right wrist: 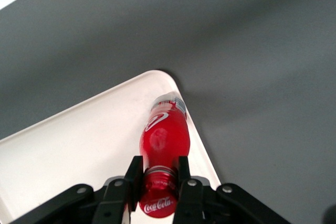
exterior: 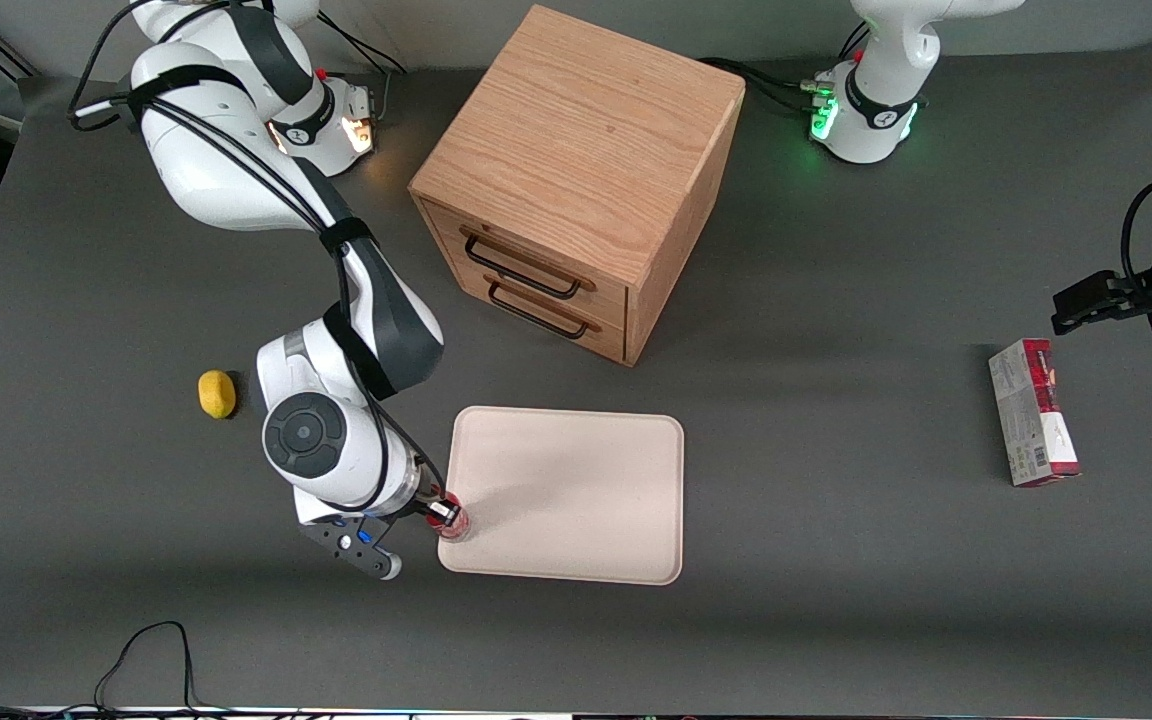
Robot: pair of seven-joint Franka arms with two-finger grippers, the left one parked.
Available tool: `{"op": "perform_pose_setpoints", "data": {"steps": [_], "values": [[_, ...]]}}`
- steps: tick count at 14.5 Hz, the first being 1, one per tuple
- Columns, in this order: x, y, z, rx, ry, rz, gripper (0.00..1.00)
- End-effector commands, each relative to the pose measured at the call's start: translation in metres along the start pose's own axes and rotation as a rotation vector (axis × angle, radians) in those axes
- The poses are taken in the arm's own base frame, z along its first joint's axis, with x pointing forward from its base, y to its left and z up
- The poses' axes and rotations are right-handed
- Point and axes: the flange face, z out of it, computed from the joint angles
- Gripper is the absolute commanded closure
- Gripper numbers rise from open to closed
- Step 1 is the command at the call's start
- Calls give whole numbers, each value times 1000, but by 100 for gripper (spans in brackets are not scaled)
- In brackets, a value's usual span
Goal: Place coke bottle on tray
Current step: 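Carry the bottle over the white tray with the right gripper, then lower the bottle onto the tray and open the right gripper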
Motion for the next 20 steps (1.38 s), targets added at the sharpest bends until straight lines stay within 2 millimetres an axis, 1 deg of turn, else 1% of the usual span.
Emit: {"op": "perform_pose_setpoints", "data": {"steps": [1, 2, 9, 10, 11, 13, 14, 15, 20], "values": [[-5, -14, -7, 20, 40, -42, 100], [-8, -16, -3, 18, 38, -47, 100], [-8, -18, -4, 32, 50, -45, 100], [-8, -18, -4, 32, 50, -43, 90], [-8, -18, -4, 32, 50, -40, 71], [-7, -19, -4, 36, 52, -40, 41], [-8, -19, -2, 34, 56, -43, 0], [-13, -23, -2, 27, 68, -55, 0], [-13, -23, -3, 24, 74, -55, 0]]}}
